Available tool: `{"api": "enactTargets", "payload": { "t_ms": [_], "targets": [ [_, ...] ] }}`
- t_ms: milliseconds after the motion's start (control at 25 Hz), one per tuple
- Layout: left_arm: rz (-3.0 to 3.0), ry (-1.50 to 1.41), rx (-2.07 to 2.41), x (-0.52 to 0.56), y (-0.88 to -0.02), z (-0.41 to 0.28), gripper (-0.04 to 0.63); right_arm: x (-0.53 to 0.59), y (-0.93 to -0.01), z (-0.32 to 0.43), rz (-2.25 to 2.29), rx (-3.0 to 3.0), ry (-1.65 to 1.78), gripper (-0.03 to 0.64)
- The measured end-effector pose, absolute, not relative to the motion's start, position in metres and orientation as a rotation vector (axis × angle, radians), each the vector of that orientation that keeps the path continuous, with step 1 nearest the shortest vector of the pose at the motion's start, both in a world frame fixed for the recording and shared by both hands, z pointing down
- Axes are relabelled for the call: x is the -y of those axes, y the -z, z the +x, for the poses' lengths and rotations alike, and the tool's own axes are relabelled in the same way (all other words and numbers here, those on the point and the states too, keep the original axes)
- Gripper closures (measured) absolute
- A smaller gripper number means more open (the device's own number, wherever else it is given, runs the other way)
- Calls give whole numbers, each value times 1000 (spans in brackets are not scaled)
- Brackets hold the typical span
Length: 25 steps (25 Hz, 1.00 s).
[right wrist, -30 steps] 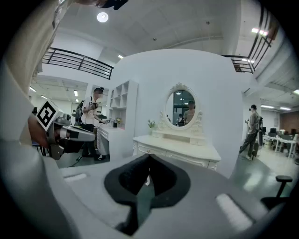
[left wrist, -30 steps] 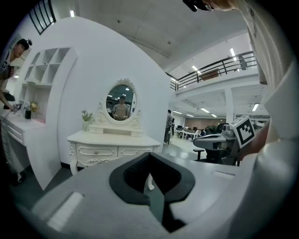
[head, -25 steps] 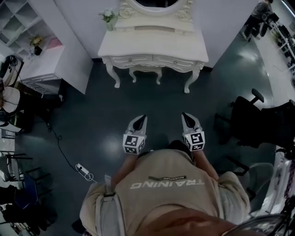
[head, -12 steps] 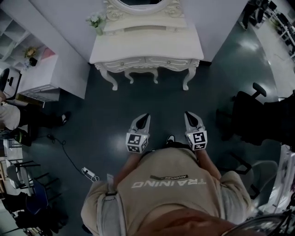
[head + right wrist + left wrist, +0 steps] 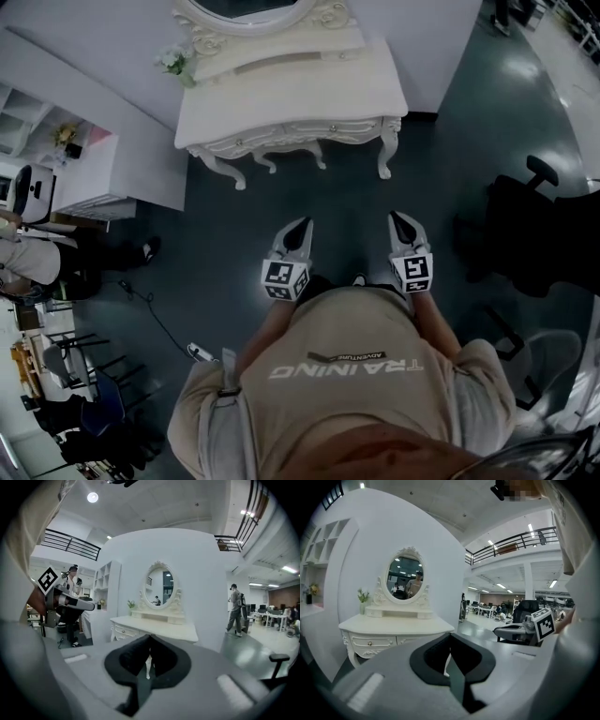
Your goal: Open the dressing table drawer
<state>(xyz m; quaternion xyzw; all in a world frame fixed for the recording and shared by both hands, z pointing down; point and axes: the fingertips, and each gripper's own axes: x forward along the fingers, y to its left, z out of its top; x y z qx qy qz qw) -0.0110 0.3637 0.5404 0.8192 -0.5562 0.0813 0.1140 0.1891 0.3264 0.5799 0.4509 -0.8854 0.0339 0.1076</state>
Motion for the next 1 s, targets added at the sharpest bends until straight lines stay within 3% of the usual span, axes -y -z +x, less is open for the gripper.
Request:
{"api": "enactTargets", "payload": {
  "t_ms": [640, 1000],
  "targets": [
    [2396, -231, 1530, -240, -561, -27, 588, -222, -592, 167, 1336, 2557, -161, 614],
    [2452, -160, 1444, -138, -563, -81, 588, -127, -556, 120, 1411, 2475, -70, 614]
  ]
}}
